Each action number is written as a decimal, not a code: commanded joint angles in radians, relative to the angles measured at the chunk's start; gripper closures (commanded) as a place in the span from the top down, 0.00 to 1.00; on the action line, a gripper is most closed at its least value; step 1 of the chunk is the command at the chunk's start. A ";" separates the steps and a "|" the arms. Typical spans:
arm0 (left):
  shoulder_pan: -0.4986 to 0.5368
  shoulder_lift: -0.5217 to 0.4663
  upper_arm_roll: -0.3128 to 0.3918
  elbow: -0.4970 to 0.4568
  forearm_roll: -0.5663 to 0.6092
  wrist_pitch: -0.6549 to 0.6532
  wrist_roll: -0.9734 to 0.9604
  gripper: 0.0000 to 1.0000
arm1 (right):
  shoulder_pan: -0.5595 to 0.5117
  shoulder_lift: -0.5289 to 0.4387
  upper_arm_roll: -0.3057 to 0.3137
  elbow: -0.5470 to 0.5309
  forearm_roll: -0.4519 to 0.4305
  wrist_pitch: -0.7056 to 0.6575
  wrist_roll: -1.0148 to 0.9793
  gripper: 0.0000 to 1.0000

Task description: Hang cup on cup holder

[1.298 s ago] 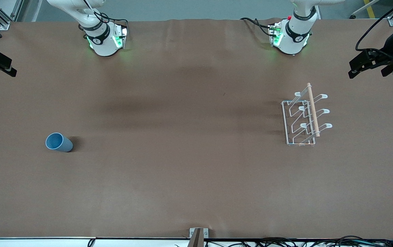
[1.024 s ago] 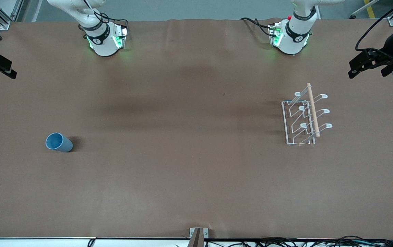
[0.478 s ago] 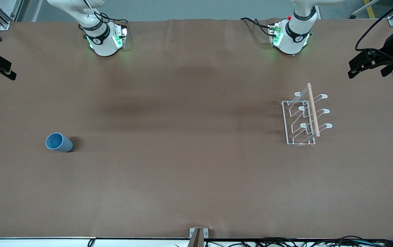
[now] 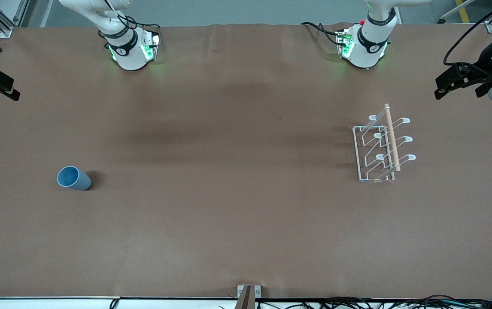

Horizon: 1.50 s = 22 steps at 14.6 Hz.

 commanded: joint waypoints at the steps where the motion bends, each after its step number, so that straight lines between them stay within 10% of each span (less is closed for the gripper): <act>1: 0.000 0.017 -0.001 0.025 -0.001 -0.004 0.020 1.00 | -0.011 -0.005 0.010 -0.008 -0.008 0.008 -0.010 1.00; 7: -0.001 0.019 -0.002 0.025 -0.001 -0.004 0.021 1.00 | -0.037 0.012 0.008 -0.027 -0.008 0.032 -0.014 1.00; 14: 0.000 0.019 -0.001 0.023 -0.007 -0.005 0.021 1.00 | -0.155 0.013 0.007 -0.324 -0.008 0.342 -0.142 1.00; 22: 0.000 0.019 -0.001 0.022 -0.009 -0.005 0.021 1.00 | -0.235 0.205 0.010 -0.409 -0.007 0.601 -0.157 0.98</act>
